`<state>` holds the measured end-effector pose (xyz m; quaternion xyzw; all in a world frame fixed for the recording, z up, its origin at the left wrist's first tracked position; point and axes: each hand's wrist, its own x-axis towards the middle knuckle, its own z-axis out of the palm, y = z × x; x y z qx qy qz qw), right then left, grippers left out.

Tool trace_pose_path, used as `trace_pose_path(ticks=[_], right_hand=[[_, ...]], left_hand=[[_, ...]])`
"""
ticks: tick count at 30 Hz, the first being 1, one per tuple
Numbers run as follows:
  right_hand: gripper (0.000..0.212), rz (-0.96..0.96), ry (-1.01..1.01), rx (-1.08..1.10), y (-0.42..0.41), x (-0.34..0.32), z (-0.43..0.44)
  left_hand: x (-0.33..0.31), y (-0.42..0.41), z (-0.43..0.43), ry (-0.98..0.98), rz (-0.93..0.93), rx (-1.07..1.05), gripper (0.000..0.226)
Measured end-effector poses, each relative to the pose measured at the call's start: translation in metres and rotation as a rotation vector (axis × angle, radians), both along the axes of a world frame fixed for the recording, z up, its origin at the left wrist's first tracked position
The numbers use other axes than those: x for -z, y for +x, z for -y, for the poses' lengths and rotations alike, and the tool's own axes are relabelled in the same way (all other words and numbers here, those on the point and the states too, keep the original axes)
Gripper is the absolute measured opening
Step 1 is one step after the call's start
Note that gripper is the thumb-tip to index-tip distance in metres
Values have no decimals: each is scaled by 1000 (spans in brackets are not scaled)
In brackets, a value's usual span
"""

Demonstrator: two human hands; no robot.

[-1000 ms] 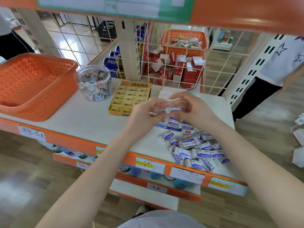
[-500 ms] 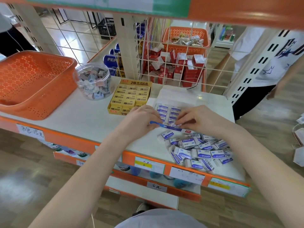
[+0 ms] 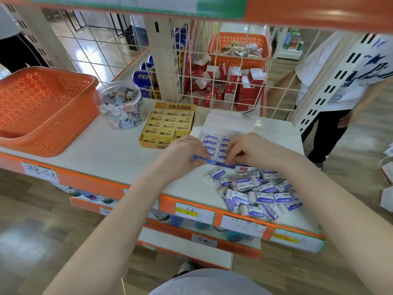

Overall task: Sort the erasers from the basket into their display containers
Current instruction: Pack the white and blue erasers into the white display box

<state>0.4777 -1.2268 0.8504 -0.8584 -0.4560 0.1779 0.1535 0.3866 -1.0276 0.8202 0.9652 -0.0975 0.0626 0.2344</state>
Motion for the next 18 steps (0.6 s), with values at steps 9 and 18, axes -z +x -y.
trace_pose_path(ticks=[9, 18], right_hand=[[18, -54, 299, 125, -1, 3, 24], [19, -102, 267, 159, -5, 4, 14]], left_hand=[[-23, -21, 22, -80, -82, 31, 24], [-15, -19, 37, 10, -190, -5, 30]])
